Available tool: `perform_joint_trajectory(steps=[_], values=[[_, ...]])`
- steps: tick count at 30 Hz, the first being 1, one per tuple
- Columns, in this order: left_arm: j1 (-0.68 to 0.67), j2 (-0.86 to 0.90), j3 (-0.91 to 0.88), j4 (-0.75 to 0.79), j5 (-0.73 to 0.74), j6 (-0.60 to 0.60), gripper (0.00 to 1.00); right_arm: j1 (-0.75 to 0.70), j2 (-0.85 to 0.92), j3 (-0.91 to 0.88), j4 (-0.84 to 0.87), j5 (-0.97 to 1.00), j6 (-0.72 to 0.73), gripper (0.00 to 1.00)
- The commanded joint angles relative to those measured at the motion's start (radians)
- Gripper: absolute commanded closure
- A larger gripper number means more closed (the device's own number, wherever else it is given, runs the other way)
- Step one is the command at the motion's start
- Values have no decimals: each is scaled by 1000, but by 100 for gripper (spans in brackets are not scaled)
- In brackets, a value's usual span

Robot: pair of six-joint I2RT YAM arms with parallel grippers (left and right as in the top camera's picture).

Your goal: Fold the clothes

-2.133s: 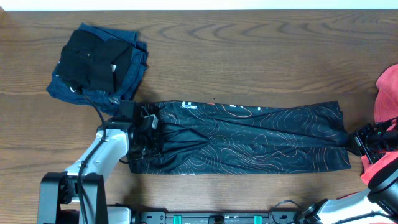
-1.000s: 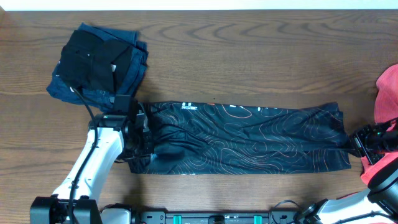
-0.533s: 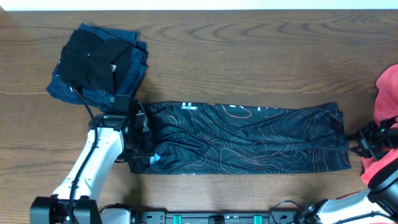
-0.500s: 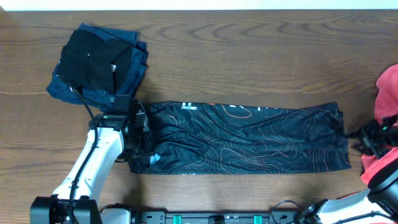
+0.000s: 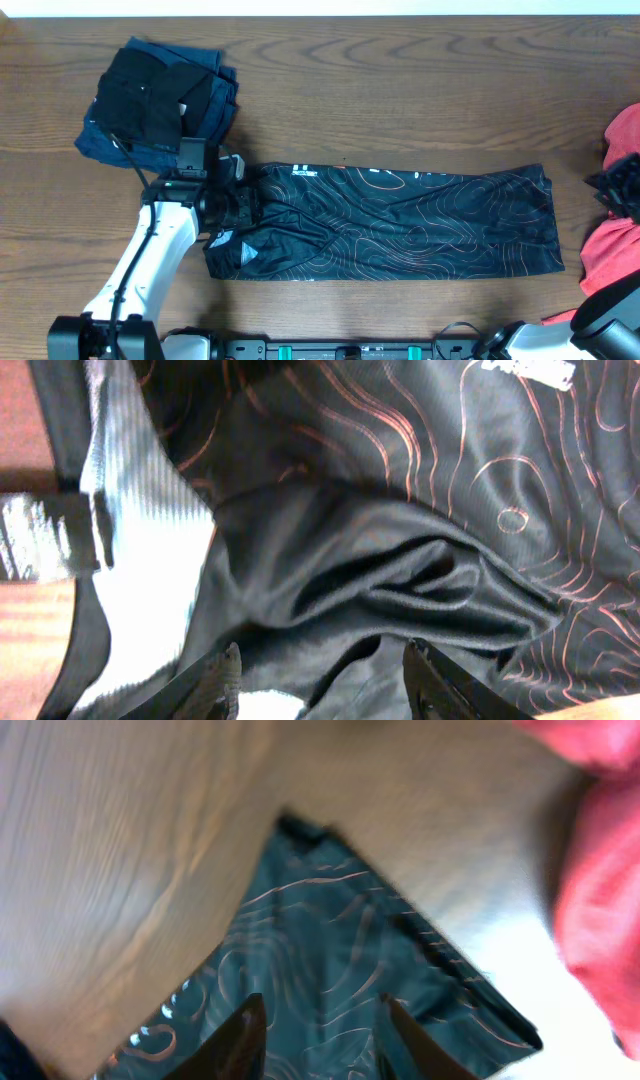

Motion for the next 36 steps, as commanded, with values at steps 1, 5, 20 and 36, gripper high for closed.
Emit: perform_joint_trajectory(steps=[1,5,20,36], values=[[-17,65,-55,40,12,2,45,82,3,-1,3,-25,-68,64],[-27,167,-71,77,11,10,57,140,3,-1,7,26,-67,63],[26,163,3,-26,-192,-25,93,152,18,-2,41,108,-71,61],[26,114,23,-22,4,-25,54,233,135,-188,276,48,-1,94]])
